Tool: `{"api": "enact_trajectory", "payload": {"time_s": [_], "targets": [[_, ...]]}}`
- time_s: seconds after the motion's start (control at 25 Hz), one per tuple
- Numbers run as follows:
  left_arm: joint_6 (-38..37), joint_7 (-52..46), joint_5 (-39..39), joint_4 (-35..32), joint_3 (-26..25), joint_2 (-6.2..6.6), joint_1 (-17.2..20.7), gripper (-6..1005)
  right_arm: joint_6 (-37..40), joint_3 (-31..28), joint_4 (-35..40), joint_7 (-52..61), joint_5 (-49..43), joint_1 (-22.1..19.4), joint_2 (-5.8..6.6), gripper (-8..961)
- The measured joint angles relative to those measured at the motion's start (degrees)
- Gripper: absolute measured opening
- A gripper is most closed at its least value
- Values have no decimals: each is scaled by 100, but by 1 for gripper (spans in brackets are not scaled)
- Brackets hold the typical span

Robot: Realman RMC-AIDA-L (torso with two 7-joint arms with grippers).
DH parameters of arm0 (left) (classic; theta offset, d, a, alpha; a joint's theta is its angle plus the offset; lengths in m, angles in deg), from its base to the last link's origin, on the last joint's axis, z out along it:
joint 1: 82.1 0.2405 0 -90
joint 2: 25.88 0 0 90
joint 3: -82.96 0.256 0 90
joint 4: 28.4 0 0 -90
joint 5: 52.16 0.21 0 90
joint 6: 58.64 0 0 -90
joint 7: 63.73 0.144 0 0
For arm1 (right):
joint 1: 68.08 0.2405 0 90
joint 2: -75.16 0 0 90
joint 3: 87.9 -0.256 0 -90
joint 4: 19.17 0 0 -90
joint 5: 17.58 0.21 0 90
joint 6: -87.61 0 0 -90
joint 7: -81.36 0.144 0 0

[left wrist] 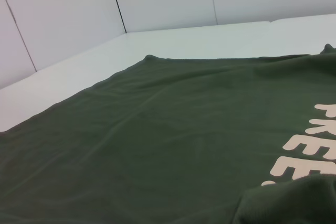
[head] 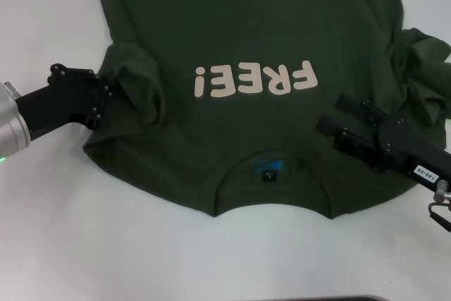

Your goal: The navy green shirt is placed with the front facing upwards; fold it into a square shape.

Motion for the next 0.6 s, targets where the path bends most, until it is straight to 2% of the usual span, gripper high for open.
{"api": "enact_trajectory", "payload": {"time_s": [0.12, 0.28, 0.6], "targets": [[-17, -2, 5, -2, 8, 0, -2, 71, 0, 0, 0, 0, 2, -10, 0, 911], [-54, -15, -13, -3, 72, -6, -5, 52, 0, -1, -1, 0, 3, -14, 0, 911], [-590, 327, -311, -70, 93, -35, -69, 33, 0, -1, -1, -3, 3, -26, 0, 911]]}}
